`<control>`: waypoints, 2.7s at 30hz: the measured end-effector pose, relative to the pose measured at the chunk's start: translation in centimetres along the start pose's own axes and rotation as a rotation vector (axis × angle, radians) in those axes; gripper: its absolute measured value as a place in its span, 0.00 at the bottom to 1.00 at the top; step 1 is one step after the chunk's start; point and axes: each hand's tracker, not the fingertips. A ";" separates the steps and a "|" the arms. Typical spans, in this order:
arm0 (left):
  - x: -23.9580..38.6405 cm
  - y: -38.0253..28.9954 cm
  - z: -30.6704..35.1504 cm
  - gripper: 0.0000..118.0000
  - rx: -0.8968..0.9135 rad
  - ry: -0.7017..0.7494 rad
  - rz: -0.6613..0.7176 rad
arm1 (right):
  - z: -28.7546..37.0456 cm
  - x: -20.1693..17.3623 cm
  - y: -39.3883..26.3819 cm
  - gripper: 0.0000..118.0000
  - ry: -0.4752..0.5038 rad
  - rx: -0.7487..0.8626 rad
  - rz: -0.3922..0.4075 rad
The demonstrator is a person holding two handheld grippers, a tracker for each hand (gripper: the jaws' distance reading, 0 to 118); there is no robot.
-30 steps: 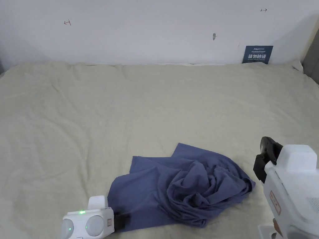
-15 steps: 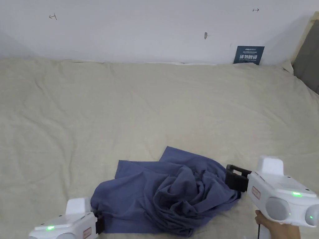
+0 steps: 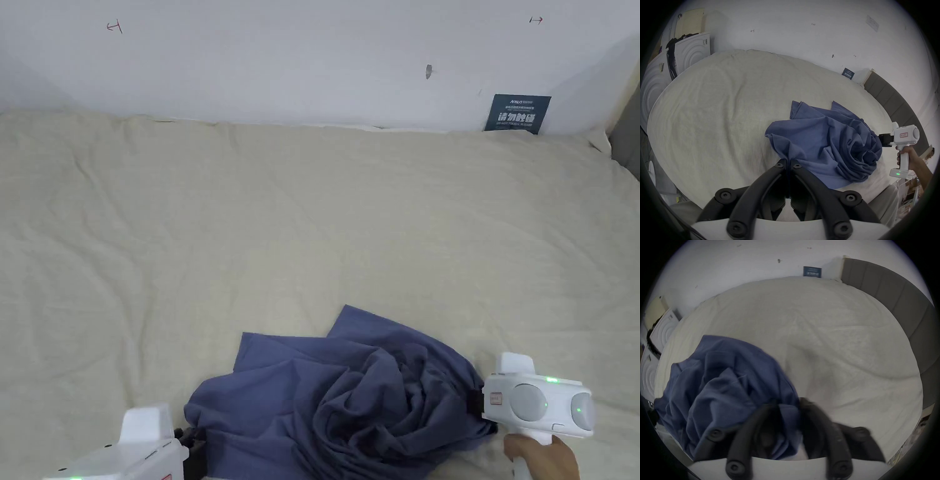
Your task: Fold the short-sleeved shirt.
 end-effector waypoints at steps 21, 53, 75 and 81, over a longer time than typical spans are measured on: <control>-3.8 24.3 10.0 0.03 0.449 -0.001 0.077 | 25.4 -1.5 15.3 0.09 0.033 0.598 0.122; -8.0 32.3 2.9 0.03 0.397 0.254 -0.027 | 19.2 -3.1 20.9 0.09 -0.006 0.648 0.033; -14.2 -2.6 4.7 0.03 -0.062 0.307 -0.019 | 14.1 1.2 -12.6 0.09 -0.016 0.225 -0.084; -14.5 -5.2 2.9 0.03 -0.176 0.345 -0.030 | 10.8 1.9 -16.1 0.09 -0.062 0.079 -0.105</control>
